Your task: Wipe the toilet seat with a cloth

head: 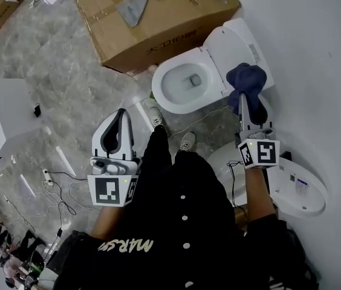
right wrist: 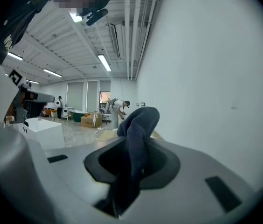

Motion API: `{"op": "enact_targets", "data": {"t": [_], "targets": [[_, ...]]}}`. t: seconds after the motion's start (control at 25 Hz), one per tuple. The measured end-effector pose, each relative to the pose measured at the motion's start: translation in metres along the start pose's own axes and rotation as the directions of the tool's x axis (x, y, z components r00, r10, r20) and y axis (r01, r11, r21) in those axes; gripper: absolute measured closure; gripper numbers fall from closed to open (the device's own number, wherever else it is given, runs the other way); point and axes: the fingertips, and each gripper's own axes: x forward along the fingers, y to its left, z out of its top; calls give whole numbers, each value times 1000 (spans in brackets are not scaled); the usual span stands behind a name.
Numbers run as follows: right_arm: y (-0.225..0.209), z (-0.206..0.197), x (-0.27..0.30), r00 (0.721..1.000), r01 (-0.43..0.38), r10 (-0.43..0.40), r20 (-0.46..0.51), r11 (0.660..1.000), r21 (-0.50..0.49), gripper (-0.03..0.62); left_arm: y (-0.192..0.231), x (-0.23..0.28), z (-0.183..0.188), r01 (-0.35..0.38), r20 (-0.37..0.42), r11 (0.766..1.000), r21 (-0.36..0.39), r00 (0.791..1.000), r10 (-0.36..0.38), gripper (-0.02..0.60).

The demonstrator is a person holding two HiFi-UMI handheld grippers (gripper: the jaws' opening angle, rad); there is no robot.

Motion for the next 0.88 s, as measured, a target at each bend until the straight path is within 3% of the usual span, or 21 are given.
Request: {"op": "enact_targets", "data": {"t": [0.2,0.4,0.72,0.88], "targets": [[1,-50,56,994,-39,29,-102,995,-96,513,17,30,-22,33,-47,999,-23,998,-34,572],[-1,-120,104,971,-109,75,-225,983,-144,513,17,52,-53,75,-98,996,-37,992,-79,572],[-8,-229,158,902,-224,113,-416,947,-229,513,13,80,-92,96,-146,992,-85,984,-107,572],[-6,-284,177,848,-307,129,-514,910,-279,513,9,91,-118,106,-171,990,-98,978,-121,572]]}}
